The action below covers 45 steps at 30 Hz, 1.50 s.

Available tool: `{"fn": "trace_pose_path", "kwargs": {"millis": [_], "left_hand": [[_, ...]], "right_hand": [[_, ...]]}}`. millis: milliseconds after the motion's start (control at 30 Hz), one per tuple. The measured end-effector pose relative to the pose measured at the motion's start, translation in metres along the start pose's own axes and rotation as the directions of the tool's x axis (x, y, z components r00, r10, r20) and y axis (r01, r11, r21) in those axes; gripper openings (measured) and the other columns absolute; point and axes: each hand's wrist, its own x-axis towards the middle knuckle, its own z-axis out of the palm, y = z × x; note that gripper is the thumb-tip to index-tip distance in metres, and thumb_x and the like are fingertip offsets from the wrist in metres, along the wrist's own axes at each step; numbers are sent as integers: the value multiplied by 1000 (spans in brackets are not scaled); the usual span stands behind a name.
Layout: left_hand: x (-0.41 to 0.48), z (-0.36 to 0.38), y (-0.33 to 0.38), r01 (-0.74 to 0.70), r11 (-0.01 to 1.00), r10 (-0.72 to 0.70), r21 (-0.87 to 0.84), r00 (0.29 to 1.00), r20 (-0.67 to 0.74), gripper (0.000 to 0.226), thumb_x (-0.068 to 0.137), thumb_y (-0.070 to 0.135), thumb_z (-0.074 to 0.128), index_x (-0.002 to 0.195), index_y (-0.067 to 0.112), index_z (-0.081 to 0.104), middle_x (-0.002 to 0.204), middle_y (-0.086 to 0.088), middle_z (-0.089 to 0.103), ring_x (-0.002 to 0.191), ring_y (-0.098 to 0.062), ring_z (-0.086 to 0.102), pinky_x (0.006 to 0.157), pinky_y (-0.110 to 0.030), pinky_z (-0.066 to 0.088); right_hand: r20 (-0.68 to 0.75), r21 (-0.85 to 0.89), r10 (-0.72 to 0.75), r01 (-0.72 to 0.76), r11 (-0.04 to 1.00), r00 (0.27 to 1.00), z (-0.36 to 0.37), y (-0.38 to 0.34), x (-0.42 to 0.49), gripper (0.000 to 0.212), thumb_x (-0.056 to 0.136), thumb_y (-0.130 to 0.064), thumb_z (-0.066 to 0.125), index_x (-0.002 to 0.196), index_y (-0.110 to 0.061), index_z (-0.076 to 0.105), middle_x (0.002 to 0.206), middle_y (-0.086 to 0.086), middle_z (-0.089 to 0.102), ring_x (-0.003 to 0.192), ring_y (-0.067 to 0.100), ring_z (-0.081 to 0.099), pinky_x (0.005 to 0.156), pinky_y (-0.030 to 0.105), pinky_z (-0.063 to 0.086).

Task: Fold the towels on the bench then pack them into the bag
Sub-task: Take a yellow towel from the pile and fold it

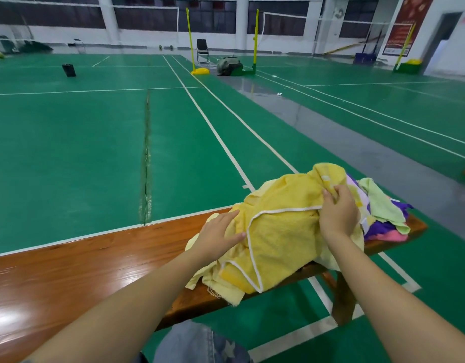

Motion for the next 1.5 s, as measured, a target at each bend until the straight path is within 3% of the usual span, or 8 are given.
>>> {"fn": "trace_pose_path", "kwargs": {"millis": [233,500,733,833,900,1000,1267,1500], "left_hand": [[-10,-17,7,9,990,-16,-140,999,-46,81,85,51,59,148,38,11,154,7,23,141,-17,22,115,-45,22],[-34,-77,10,-2,931,-69,-365,981,-182,113,58,62,67,148,40,2,156,4,19,143,-16,18,114,-45,25],[-58,-115,0,-68,907,-50,-415,963,-266,58,83,33,68,135,23,44,120,11,53,117,-7,47,92,-21,41],[-71,-129,-8,-84,896,-48,-436,958,-283,11,90,25,61,94,15,65,83,7,63,76,1,59,66,-11,41],[-77,-139,-21,-58,891,-89,-451,950,-298,26,93,24,57,76,4,65,68,-1,55,63,-10,49,62,-16,37],[-88,-154,-37,3,887,-121,-462,967,-226,38,94,30,55,80,-5,61,74,-10,51,73,-18,46,71,-30,38],[-126,-179,-76,88,810,-203,-579,970,-137,44,93,37,51,91,-6,61,78,-12,55,68,-17,54,61,-20,50],[-163,-201,-134,156,722,-483,-674,811,-330,31,96,34,49,81,13,67,75,-4,64,68,-15,58,60,-22,47]], "right_hand": [[33,382,-226,196,903,974,8,-80,-26,12,97,-18,50,103,-8,55,91,-4,54,84,16,48,67,26,31],[269,556,-291,98,825,918,29,-136,-70,11,93,-16,56,84,-15,50,69,-12,44,63,1,40,59,18,33],[450,603,-267,-69,795,852,44,-183,-119,28,93,-17,56,70,-16,39,69,5,43,64,17,41,62,31,35],[495,600,-180,-184,779,850,54,-197,-131,25,93,-20,55,74,-14,40,76,9,45,68,19,42,64,33,37],[520,582,-131,-237,778,844,62,-201,-138,25,94,-21,53,75,-14,39,78,9,44,69,20,42,65,33,36],[552,548,-99,-272,791,828,73,-204,-150,25,94,-23,52,75,-15,38,79,9,43,70,19,40,64,32,34],[644,360,57,-369,857,763,107,-203,-180,25,96,-22,46,73,-14,37,71,1,40,61,16,37,57,31,32],[785,167,197,-507,846,587,154,-198,-225,34,96,-22,49,106,9,56,110,27,60,102,37,59,94,51,46]]}}
